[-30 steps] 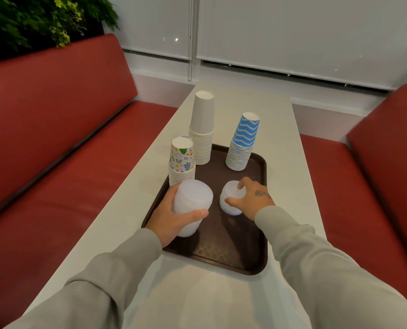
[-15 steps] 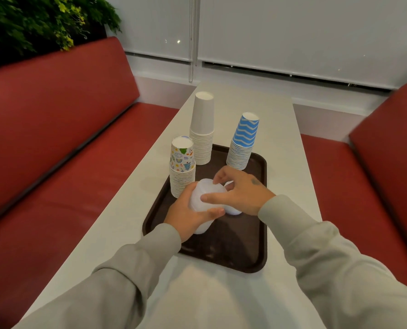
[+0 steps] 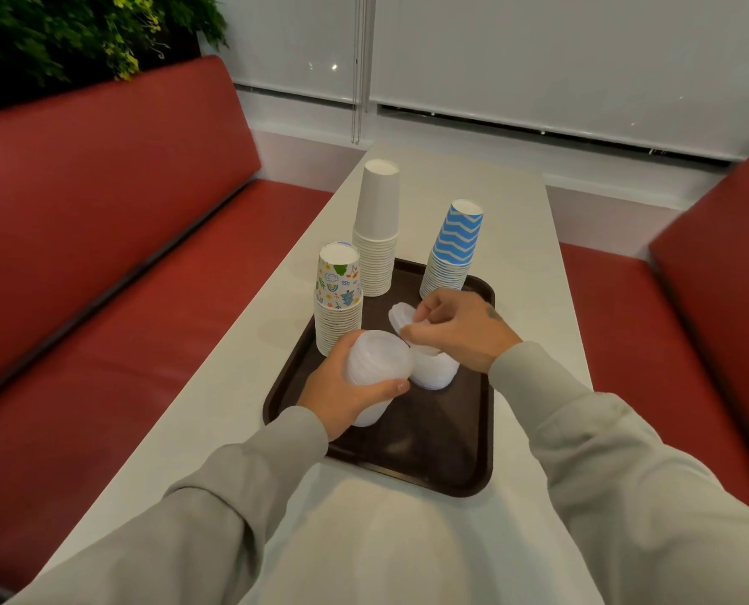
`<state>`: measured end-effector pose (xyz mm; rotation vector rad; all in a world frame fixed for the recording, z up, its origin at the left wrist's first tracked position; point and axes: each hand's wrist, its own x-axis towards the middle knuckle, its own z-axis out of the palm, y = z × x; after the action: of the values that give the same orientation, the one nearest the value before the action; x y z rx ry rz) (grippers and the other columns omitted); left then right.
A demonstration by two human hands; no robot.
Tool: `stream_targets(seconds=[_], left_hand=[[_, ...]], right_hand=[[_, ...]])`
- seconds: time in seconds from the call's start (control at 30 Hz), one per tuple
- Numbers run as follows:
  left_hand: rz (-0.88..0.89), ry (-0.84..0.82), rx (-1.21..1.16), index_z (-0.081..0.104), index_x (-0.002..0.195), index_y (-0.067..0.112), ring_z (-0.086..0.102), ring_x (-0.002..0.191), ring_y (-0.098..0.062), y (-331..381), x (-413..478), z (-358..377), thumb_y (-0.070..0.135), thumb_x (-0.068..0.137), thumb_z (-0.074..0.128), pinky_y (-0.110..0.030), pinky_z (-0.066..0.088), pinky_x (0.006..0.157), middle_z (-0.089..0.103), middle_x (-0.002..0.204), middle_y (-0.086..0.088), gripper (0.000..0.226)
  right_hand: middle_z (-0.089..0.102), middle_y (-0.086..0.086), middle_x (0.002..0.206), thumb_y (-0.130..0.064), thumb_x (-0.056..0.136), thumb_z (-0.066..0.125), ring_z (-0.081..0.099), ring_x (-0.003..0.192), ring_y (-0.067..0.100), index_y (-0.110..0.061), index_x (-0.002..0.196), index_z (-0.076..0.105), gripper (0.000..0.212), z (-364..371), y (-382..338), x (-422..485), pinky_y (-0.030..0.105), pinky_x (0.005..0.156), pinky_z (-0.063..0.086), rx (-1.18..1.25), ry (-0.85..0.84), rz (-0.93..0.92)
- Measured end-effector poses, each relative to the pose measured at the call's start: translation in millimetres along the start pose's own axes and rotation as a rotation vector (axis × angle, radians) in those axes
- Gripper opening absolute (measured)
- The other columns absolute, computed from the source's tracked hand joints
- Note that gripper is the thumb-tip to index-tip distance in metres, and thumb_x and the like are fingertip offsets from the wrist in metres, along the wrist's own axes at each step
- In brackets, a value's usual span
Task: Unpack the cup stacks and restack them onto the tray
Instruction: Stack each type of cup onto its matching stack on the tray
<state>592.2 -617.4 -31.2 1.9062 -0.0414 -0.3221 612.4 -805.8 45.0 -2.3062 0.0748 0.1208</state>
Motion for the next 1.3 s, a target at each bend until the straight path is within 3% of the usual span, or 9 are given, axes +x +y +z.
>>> stream_targets(seconds=[0.13, 0.3, 0.47, 0.67, 0.9, 1.0, 1.1, 1.2, 1.3], left_hand=[[-0.035, 0.021, 0.013, 0.031, 0.143, 0.044, 0.04, 0.13, -0.019, -6, 3, -2, 0.046, 0.074, 0.084, -0.046, 0.041, 0.11, 0.042, 0.142, 0.01, 0.087], [-0.043, 0.034, 0.012, 0.031, 0.145, 0.042, 0.04, 0.132, -0.019, -12, 5, -5, 0.046, 0.075, 0.083, -0.046, 0.041, 0.11, 0.041, 0.143, 0.01, 0.087], [-0.044, 0.05, 0.018, 0.031, 0.146, 0.039, 0.038, 0.134, -0.02, -13, 4, -8, 0.045, 0.075, 0.083, -0.048, 0.04, 0.113, 0.04, 0.145, 0.009, 0.088], [-0.039, 0.054, 0.032, 0.03, 0.147, 0.038, 0.038, 0.134, -0.019, -12, 4, -10, 0.045, 0.076, 0.083, -0.048, 0.039, 0.114, 0.039, 0.146, 0.009, 0.089], [-0.048, 0.055, 0.045, 0.03, 0.146, 0.041, 0.038, 0.134, -0.02, -12, 4, -11, 0.047, 0.075, 0.083, -0.048, 0.04, 0.113, 0.039, 0.144, 0.01, 0.09], [-0.042, 0.052, 0.044, 0.03, 0.147, 0.04, 0.038, 0.134, -0.02, -8, 4, -10, 0.046, 0.075, 0.083, -0.05, 0.04, 0.113, 0.04, 0.145, 0.009, 0.089], [-0.037, 0.038, 0.046, 0.03, 0.144, 0.043, 0.038, 0.131, -0.017, -5, 2, -7, 0.047, 0.076, 0.082, -0.045, 0.04, 0.111, 0.04, 0.142, 0.011, 0.087], [-0.002, 0.019, 0.002, 0.035, 0.136, 0.046, 0.044, 0.125, -0.016, 0, -1, -4, 0.043, 0.076, 0.083, -0.039, 0.044, 0.104, 0.046, 0.133, 0.013, 0.077], [0.032, -0.01, 0.013, 0.035, 0.131, 0.044, 0.044, 0.117, -0.013, 10, -4, -1, 0.038, 0.081, 0.08, -0.039, 0.042, 0.104, 0.046, 0.125, 0.012, 0.068]], right_hand=[[0.064, -0.005, 0.104, -0.047, 0.074, 0.077, 0.061, 0.096, 0.016, -0.028, 0.097, 0.06, 0.034, -10, 11, 15, 0.026, 0.071, 0.05, -0.05, 0.104, 0.018], [0.057, 0.001, 0.113, -0.046, 0.071, 0.079, 0.057, 0.097, 0.022, -0.027, 0.106, 0.054, 0.047, -9, 32, 25, 0.026, 0.069, 0.047, -0.249, 0.073, 0.051], [0.056, 0.001, 0.116, -0.05, 0.072, 0.078, 0.053, 0.099, 0.023, -0.029, 0.112, 0.051, 0.053, 8, 46, 29, 0.036, 0.086, 0.055, -0.387, 0.035, 0.074], [0.054, 0.002, 0.126, -0.047, 0.076, 0.078, 0.048, 0.103, 0.02, -0.027, 0.121, 0.049, 0.057, 21, 54, 32, 0.034, 0.09, 0.05, -0.371, 0.014, 0.104], [0.054, 0.002, 0.122, -0.053, 0.077, 0.076, 0.051, 0.102, 0.022, -0.03, 0.114, 0.045, 0.053, 18, 53, 30, 0.034, 0.087, 0.052, -0.377, -0.032, 0.12], [0.058, 0.0, 0.111, -0.056, 0.079, 0.073, 0.056, 0.097, 0.021, -0.026, 0.109, 0.049, 0.049, 14, 44, 26, 0.035, 0.081, 0.054, -0.298, 0.068, 0.064], [0.06, -0.005, 0.107, -0.054, 0.083, 0.071, 0.057, 0.099, 0.016, -0.024, 0.103, 0.055, 0.039, 9, 21, 18, 0.029, 0.077, 0.046, -0.155, 0.143, -0.04], [0.064, -0.012, 0.101, -0.055, 0.08, 0.074, 0.061, 0.099, 0.008, -0.027, 0.098, 0.06, 0.037, 9, -1, 9, 0.029, 0.082, 0.05, -0.097, -0.045, -0.128], [0.064, -0.011, 0.107, -0.063, 0.07, 0.078, 0.061, 0.103, 0.01, -0.032, 0.1, 0.059, 0.047, 16, -9, 2, 0.033, 0.09, 0.053, -0.194, -0.21, -0.127]])
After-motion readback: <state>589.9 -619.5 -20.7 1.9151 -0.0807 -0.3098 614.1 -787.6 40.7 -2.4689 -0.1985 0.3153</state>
